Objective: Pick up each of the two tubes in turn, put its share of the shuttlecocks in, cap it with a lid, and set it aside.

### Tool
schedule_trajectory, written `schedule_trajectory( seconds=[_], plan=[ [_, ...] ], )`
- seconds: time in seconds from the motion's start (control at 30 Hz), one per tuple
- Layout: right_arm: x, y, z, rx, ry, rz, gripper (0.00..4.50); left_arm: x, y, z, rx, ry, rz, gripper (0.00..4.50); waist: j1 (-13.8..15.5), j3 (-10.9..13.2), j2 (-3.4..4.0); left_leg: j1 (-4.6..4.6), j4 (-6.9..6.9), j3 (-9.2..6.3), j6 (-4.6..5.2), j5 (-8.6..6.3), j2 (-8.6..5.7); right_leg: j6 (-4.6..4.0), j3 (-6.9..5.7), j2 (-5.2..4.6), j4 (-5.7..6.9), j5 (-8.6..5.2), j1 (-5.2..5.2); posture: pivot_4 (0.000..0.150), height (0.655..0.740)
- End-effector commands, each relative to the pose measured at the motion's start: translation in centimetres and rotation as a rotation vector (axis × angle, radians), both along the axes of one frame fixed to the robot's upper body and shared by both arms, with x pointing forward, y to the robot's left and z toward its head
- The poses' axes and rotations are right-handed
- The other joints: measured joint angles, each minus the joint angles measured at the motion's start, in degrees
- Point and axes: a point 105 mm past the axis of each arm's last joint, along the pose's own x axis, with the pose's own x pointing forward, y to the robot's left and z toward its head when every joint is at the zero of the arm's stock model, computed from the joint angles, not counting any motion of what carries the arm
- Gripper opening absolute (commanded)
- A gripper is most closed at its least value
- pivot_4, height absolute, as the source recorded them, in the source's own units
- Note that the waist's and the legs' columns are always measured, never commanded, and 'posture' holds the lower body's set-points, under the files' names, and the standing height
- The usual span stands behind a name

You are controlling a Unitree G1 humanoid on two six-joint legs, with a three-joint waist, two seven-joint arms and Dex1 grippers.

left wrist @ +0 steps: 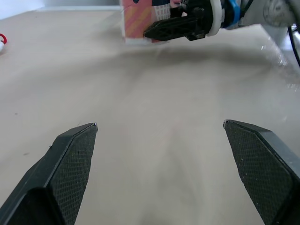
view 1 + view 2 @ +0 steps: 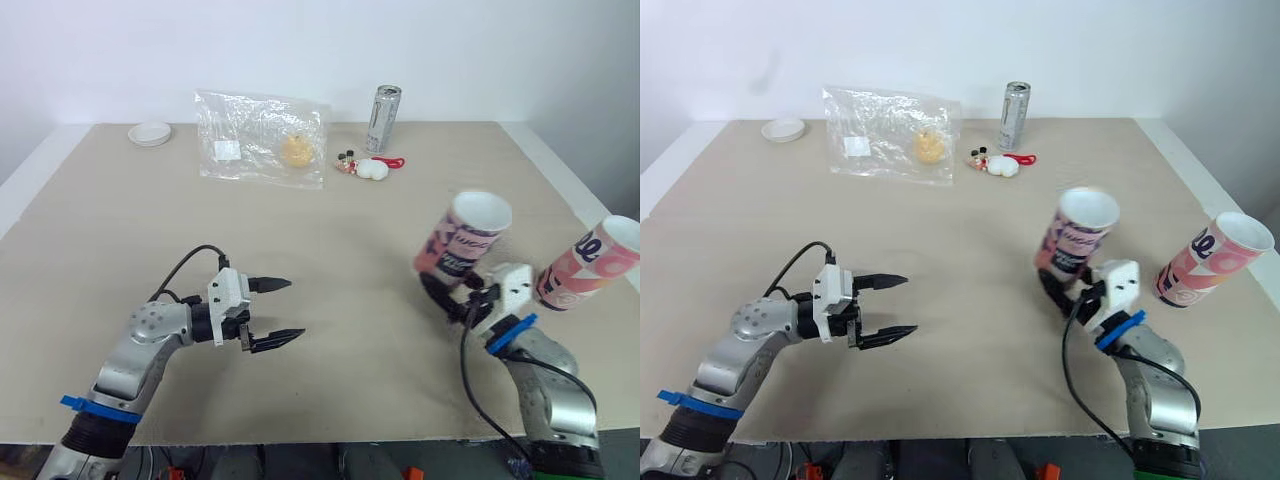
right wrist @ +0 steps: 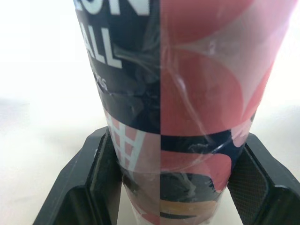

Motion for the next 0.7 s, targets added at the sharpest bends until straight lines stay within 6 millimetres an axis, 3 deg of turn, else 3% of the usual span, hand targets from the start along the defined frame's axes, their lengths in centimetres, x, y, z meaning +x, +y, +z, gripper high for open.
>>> schedule_trajectory(
  seconds=[0.03, 0.27, 0.7],
  plan=[
    [-0.2, -1.5, 1.2, 0.0, -0.061, -0.107, 2.9, -0.2, -0.8, 1.8, -0.057, -0.027, -0.029, 4.5, 0.0, 0.0, 0.0, 0.0, 0.0, 0.0, 0.0, 0.0, 0.0, 0.0, 0.01, 0.0, 0.0, 0.0, 0.0, 0.15, 0.74],
    [-0.6, -4.0, -0.2, 0.051, -0.017, -0.265, 2.9, -0.7, -1.3, 1.7, -0.057, -0.018, -0.054, 4.5, -0.1, 0.0, 0.01, -0.01, -0.02, 0.0, 0.0, 0.0, 0.0, 0.01, 0.03, 0.01, 0.0, -0.03, 0.0, 0.15, 0.74],
    [-0.9, -5.6, -1.5, 0.076, 0.039, -0.33, 2.9, -0.7, -1.5, 1.2, -0.033, -0.026, -0.063, 4.5, -0.1, 0.0, 0.01, 0.01, 0.0, 0.01, 0.01, 0.0, -0.01, 0.01, 0.04, -0.01, -0.01, -0.02, 0.04, 0.15, 0.74]
  ],
)
